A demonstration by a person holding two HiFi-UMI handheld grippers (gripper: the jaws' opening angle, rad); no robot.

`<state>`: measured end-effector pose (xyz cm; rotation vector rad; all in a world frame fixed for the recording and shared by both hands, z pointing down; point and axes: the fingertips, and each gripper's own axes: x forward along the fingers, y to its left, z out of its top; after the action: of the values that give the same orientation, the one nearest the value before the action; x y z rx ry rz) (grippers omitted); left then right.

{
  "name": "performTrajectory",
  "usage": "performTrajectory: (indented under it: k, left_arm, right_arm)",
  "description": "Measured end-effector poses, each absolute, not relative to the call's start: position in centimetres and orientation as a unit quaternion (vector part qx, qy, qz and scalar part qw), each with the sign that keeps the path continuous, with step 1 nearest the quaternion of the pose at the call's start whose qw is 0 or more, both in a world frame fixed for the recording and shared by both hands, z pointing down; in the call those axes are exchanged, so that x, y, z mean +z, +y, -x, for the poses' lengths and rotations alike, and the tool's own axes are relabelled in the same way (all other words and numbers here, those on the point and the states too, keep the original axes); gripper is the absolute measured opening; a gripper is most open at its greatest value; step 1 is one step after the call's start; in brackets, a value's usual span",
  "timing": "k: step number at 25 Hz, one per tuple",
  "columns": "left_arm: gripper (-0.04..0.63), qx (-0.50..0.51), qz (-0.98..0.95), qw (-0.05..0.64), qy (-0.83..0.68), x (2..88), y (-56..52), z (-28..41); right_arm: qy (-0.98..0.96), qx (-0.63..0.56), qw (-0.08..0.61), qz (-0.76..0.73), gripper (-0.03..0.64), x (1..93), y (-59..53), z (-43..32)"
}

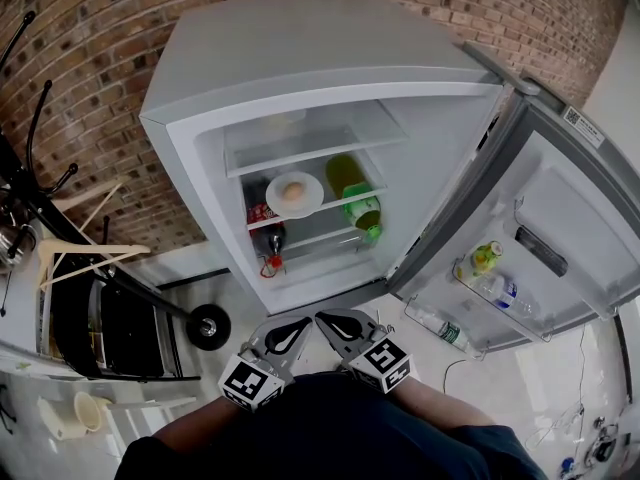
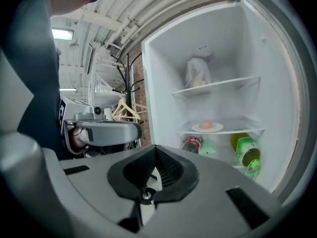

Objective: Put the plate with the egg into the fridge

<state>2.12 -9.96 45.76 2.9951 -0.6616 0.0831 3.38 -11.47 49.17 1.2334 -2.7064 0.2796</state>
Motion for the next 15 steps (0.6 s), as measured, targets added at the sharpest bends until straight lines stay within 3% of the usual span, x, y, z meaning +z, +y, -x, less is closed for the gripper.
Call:
performTrajectory:
  k: [15]
  left_arm:
    - [0.005, 0.033, -0.976, 0.036, -0.212, 46.01, -10.24, -2.28]
  right_arm:
    - [-0.901, 0.092, 0.074, -0.418, 0.011, 49.11, -11.68, -3.84]
